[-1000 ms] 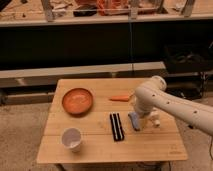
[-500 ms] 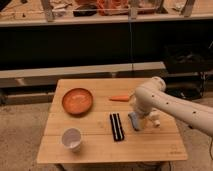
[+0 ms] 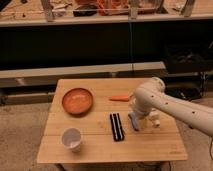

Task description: Push the eraser across the table

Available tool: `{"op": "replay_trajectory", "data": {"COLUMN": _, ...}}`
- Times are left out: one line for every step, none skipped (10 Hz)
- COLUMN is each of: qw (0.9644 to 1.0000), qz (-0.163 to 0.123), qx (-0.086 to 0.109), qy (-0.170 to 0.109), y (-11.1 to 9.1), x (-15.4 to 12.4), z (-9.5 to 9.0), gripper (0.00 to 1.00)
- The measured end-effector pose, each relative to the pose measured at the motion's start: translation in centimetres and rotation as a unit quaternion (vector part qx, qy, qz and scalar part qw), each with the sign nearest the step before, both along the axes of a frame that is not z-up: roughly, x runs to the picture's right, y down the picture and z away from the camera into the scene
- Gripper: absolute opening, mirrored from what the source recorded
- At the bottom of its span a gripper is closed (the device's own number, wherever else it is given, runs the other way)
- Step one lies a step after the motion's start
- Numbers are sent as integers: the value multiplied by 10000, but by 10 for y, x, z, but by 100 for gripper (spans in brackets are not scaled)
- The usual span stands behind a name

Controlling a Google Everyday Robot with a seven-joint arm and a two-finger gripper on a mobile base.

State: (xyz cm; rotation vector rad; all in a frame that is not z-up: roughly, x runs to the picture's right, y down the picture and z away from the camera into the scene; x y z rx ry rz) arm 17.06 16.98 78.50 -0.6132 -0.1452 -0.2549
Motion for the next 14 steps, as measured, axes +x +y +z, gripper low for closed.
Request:
{"op": "replay_trajectory", "data": {"qw": 10000, "qz": -21, "qx": -5, "qy": -17, "y": 0, "x": -1, "z": 1, "gripper": 80}}
{"op": "replay_trajectory", "data": {"qw": 10000, "qz": -44, "qx": -8, "qy": -35, "y": 0, "x": -3, "z": 1, "gripper": 80}}
{"op": "replay_trajectory", "data": {"qw": 10000, "qz": -61, "qx": -18, "qy": -53, "y": 1, "x": -3, "z": 2, "gripper": 80}}
{"op": "replay_trajectory", "data": {"qw": 10000, "qz": -69, "qx": -23, "qy": -61, "y": 2, "x": -3, "z": 2, "gripper": 80}}
{"op": "replay_trajectory", "data": {"qw": 9999, "qz": -84, "qx": -34, "qy": -73, "y": 3, "x": -3, "z": 2, "gripper": 80}}
{"op": "replay_trajectory", "data": {"qw": 9999, "qz": -103, "qx": -47, "qy": -87, "y": 4, "x": -4, "z": 2, "gripper": 80}}
{"op": "replay_trajectory", "data": {"qw": 9999, "qz": -128, "qx": -47, "qy": -103, "y": 3, "x": -5, "z": 2, "gripper": 80}}
{"op": "replay_trajectory", "data": {"qw": 9998, "qz": -149, "qx": -55, "qy": -115, "y": 4, "x": -6, "z": 3, "gripper": 80}}
{"op": "replay_trajectory", "data": {"qw": 9998, "qz": -156, "qx": -63, "qy": -119, "y": 4, "x": -6, "z": 3, "gripper": 80}}
{"op": "replay_trajectory", "data": {"qw": 9997, "qz": -181, "qx": -91, "qy": -121, "y": 6, "x": -5, "z": 2, "gripper": 80}}
{"op": "replay_trajectory", "data": {"qw": 9997, "qz": -190, "qx": -95, "qy": -128, "y": 6, "x": -5, "z": 2, "gripper": 80}}
{"op": "replay_trajectory", "data": {"qw": 9996, "qz": -206, "qx": -101, "qy": -142, "y": 7, "x": -5, "z": 3, "gripper": 80}}
{"op": "replay_trajectory", "data": {"qw": 9996, "qz": -219, "qx": -104, "qy": -154, "y": 7, "x": -6, "z": 3, "gripper": 80}}
{"op": "replay_trajectory", "data": {"qw": 9995, "qz": -236, "qx": -109, "qy": -170, "y": 7, "x": -7, "z": 3, "gripper": 80}}
